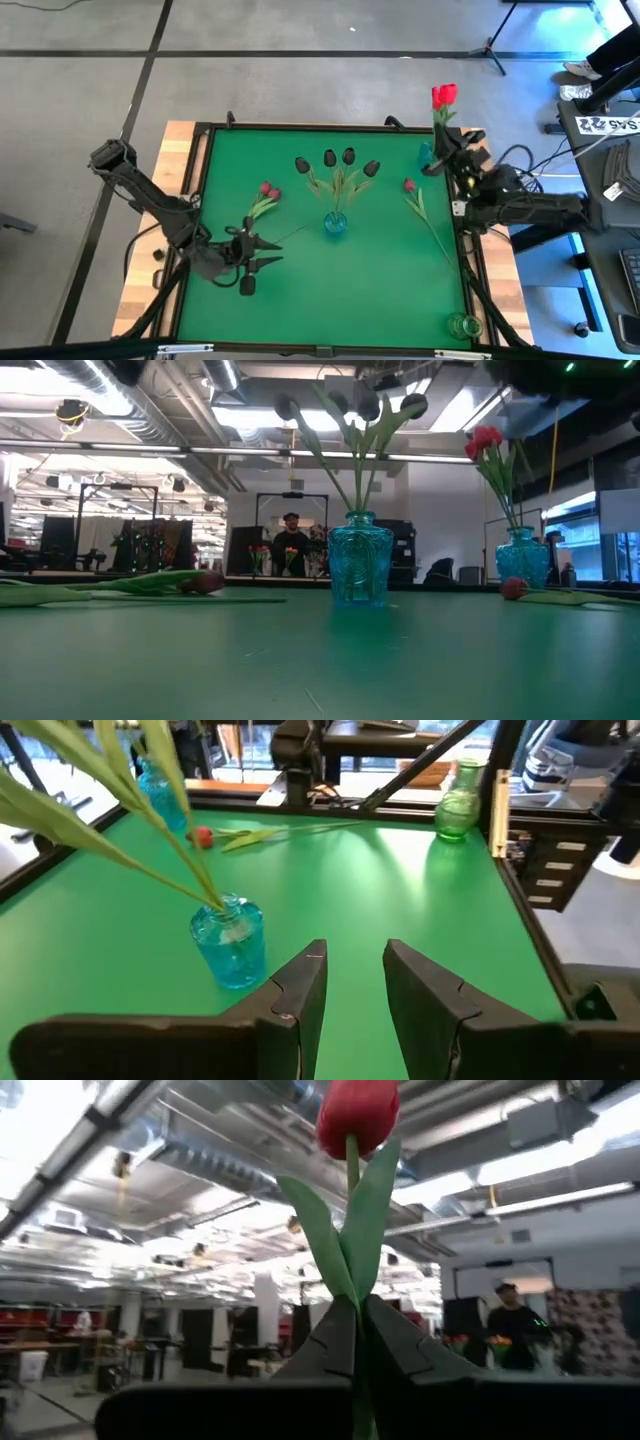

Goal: Sort flowers into vase by color
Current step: Put the red tulip into the top blue vase

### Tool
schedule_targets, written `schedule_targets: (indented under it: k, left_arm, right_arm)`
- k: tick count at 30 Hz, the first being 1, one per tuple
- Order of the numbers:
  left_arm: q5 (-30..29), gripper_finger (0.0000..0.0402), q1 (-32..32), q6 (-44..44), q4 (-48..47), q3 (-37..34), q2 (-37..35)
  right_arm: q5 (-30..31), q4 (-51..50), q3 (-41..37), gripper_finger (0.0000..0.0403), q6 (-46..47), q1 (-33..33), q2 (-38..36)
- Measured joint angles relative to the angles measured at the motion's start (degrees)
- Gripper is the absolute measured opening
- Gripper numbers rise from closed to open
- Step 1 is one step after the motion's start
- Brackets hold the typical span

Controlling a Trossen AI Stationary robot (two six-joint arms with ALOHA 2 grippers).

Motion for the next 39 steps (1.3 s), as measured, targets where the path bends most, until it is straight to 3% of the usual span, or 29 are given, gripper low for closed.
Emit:
schedule_targets:
  k: [4,7,10,15,21,32,39]
  left_arm:
    - [4.14,0.01,4.97,-0.06,0.02,0.0,0.0]
    - [5.7,0.01,7.7,-0.22,0.29,0.0,0.3]
    - [5.88,0.01,9.38,0.36,2.09,0.0,1.7]
    - [8.16,0.01,12.02,3.31,7.61,0.0,5.07]
    - [12.14,0.01,15.61,3.98,13.36,0.0,8.3]
    - [13.83,0.01,21.06,5.6,15.78,0.0,9.79]
    - [17.73,0.01,23.69,5.9,15.79,0.0,9.79]
  right_arm:
    - [-8.45,-2.78,-0.26,0.0006,8.35,-12.81,0.35]
    - [-15.04,8.12,-2.28,0.0004,10.28,-18.62,-0.12]
    - [-15.49,14.16,-4.88,0.0005,10.17,-22.25,-1.21]
    - [-15.47,11.11,-7.35,0.0004,9.96,-28.29,-1.1]
    - [-15.67,14.2,-7.5,0.0006,9.96,-35.09,3.25]
    - [-16.48,31.14,-7.48,0.0004,8.61,-38.86,18.58]
    - [-16.01,31.04,-7.19,0.0005,4.36,-38.86,22.25]
